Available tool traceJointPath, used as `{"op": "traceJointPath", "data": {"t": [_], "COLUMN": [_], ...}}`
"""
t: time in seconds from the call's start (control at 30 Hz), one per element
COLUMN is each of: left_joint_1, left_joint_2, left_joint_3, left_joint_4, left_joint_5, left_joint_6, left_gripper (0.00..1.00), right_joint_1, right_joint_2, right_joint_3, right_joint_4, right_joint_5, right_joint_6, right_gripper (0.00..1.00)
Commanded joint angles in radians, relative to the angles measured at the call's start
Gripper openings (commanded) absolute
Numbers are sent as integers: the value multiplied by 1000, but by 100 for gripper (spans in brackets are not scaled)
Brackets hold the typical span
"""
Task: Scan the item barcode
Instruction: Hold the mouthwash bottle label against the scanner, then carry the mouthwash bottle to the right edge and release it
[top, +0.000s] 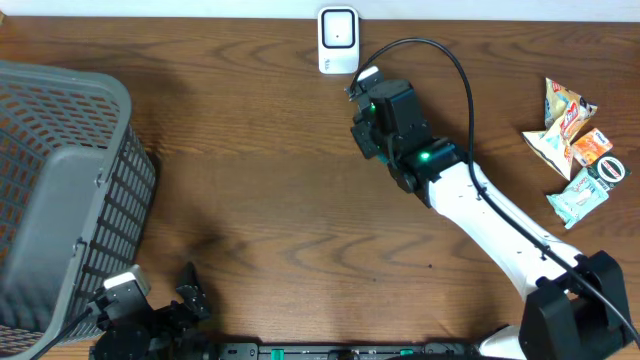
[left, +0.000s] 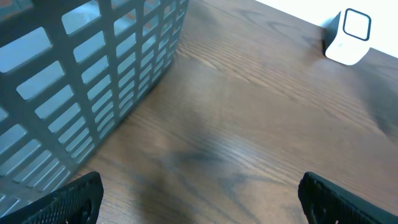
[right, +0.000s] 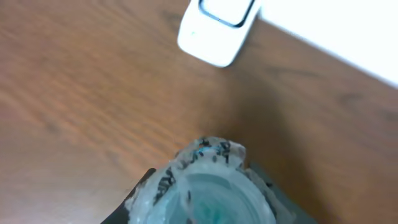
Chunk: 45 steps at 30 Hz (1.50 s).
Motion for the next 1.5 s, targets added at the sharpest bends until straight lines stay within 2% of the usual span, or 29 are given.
{"op": "traceJointPath", "data": {"t": [0.0, 0.17, 0.47, 0.6, 0.63, 0.7, 0.97, 1.07, 1.13, 1.23, 1.37, 1.47], "left_joint_1": [-4, -4, -4, -4, -4, -4, -4, -4, -4, -4, -4, -4], "left_joint_2": [-6, -6, -6, -6, -6, -6, -6, -6, -6, -6, -6, -6], "left_joint_3": [6, 6, 6, 6, 6, 6, 6, 6, 6, 6, 6, 6], "left_joint_4": [2, 2, 2, 2, 2, 2, 2, 2, 2, 2, 2, 2], "left_joint_5": [2, 2, 2, 2, 2, 2, 2, 2, 2, 2, 2, 2], "left_joint_6": [16, 16, 16, 16, 16, 16, 16, 16, 16, 16, 16, 16], "left_gripper": [99, 99, 99, 99, 99, 99, 99, 99, 99, 99, 99, 99], "right_joint_1": [8, 15, 48, 55, 57, 60, 72, 64, 47, 6, -79, -146], "right_joint_2": [67, 222, 719, 904, 983, 1031, 1044, 1031, 1014, 988, 964, 963], "right_joint_3": [133, 320, 900, 1125, 1215, 1263, 1267, 1267, 1267, 1267, 1267, 1267], "right_joint_4": [24, 22, 48, 177, 230, 267, 303, 269, 199, 31, -281, -418], "right_joint_5": [173, 280, 487, 615, 661, 686, 722, 782, 846, 904, 919, 917], "right_joint_6": [-103, -162, -360, -551, -671, -750, -802, -790, -730, -629, -437, -334], "right_gripper": [9, 8, 9, 10, 11, 11, 13, 11, 9, 8, 8, 8]}}
